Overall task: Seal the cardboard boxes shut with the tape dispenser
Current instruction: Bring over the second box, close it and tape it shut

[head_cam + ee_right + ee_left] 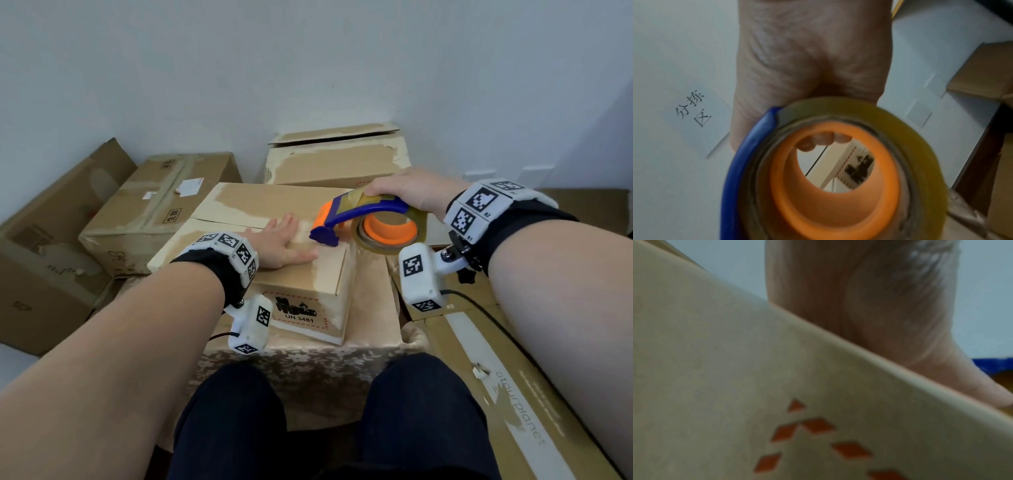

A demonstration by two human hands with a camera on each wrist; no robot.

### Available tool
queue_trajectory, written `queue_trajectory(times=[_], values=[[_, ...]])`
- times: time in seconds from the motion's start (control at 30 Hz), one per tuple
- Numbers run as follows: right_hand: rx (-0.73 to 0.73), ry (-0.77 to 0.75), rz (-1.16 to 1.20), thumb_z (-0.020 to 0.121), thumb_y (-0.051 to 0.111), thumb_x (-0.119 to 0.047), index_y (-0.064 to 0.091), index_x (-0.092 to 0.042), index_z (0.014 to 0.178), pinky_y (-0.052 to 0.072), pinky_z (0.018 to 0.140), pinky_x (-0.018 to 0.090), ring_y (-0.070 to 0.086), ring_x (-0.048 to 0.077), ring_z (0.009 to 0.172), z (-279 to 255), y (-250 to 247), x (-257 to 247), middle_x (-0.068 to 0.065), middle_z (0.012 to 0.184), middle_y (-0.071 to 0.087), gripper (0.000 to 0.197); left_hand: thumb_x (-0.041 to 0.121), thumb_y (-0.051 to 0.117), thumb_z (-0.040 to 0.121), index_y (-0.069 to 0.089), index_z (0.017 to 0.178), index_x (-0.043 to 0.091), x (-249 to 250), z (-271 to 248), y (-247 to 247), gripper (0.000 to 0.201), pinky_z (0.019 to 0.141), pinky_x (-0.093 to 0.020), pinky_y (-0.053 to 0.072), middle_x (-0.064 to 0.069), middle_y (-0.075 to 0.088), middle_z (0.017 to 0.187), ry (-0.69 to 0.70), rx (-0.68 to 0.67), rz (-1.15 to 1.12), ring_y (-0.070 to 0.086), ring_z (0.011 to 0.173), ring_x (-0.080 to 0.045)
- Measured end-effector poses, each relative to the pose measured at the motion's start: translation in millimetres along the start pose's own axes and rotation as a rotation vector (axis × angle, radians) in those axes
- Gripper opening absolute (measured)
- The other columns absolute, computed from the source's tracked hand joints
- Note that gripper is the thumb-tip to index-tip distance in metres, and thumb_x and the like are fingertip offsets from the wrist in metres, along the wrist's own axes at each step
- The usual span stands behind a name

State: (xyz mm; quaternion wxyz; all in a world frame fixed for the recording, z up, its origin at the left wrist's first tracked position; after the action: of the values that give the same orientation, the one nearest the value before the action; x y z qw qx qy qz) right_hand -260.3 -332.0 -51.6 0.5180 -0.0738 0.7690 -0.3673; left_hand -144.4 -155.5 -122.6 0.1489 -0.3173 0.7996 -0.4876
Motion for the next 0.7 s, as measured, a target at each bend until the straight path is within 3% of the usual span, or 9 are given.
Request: queue_trajectory(times=[0.17, 0.33, 0.4, 0.5, 0.6, 0.7], values=[[-0.029, -0.026, -0.12, 0.087, 0.052, -0.055, 0.057, -0.013, 0.08, 0.041, 0.079, 0.035, 0.053, 0.025, 0.076, -4, -2, 3, 0.012, 0.08, 0.058, 0.042, 0.076, 0.03, 0.079, -0.015, 0.15, 0.019, 1, -1, 0, 0.102, 0.116, -0.057, 0.003, 0.003, -0.02, 0.158, -0.014, -0.01, 0.024, -0.01, 0.147, -0.021], [-0.008, -0.027, -0.144, 0.087, 0.052, -0.054, 0.057, -0.013, 0.079, 0.04, 0.074, 0.032, 0.052, 0.024, 0.075, -7, -5, 4, 0.011, 0.078, 0.057, 0.042, 0.083, 0.026, 0.069, -0.014, 0.151, 0.022, 12, -4, -3, 0.11, 0.116, -0.058, 0.004, 0.002, -0.018, 0.159, -0.043, -0.02, 0.021, -0.009, 0.147, -0.023], [-0.011, -0.032, -0.163, 0.088, 0.05, -0.055, 0.058, -0.014, 0.079, 0.044, 0.078, 0.035, 0.053, 0.024, 0.076, -8, -3, 5, 0.012, 0.079, 0.059, 0.043, 0.082, 0.026, 0.074, -0.012, 0.152, 0.023, 27, -5, -3, 0.105, 0.115, -0.058, 0.003, 0.001, -0.015, 0.159, -0.012, 0.008, -0.003, -0.009, 0.147, -0.024], [-0.002, -0.026, -0.159, 0.086, 0.049, -0.058, 0.059, -0.015, 0.08, 0.047, 0.089, 0.041, 0.056, 0.025, 0.077, -9, -3, 8, 0.012, 0.08, 0.06, 0.045, 0.086, 0.021, 0.061, -0.01, 0.152, 0.027, 42, -3, 0, 0.112, 0.114, -0.061, 0.002, 0.002, -0.014, 0.16, 0.046, 0.017, -0.038, -0.009, 0.147, -0.025], [0.008, -0.014, -0.144, 0.086, 0.049, -0.059, 0.06, -0.013, 0.08, 0.047, 0.09, 0.041, 0.057, 0.027, 0.079, -10, -3, 11, 0.015, 0.083, 0.063, 0.047, 0.085, 0.019, 0.06, -0.008, 0.152, 0.03, 41, -2, 1, 0.111, 0.114, -0.061, 0.002, 0.003, -0.015, 0.159, 0.054, 0.013, -0.036, -0.01, 0.147, -0.026], [0.02, 0.003, -0.064, 0.084, 0.054, -0.056, 0.067, -0.006, 0.086, 0.049, 0.091, 0.042, 0.062, 0.03, 0.083, -14, -3, 16, 0.022, 0.095, 0.069, 0.052, 0.083, 0.029, 0.067, -0.01, 0.151, 0.033, 41, -4, 0, 0.105, 0.114, -0.059, 0.003, 0.003, -0.016, 0.159, 0.043, 0.006, -0.013, -0.009, 0.147, -0.025]])
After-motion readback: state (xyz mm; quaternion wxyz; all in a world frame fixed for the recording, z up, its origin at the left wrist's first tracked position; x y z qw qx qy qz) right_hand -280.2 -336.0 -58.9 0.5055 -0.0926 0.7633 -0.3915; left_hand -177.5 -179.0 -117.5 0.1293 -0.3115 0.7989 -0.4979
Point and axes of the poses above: each hand's wrist, its own z-axis towards the middle knuckle, its own y-axis out of the palm, x = y × z, the point moved 9 cm from there along z, towards the middle knuckle
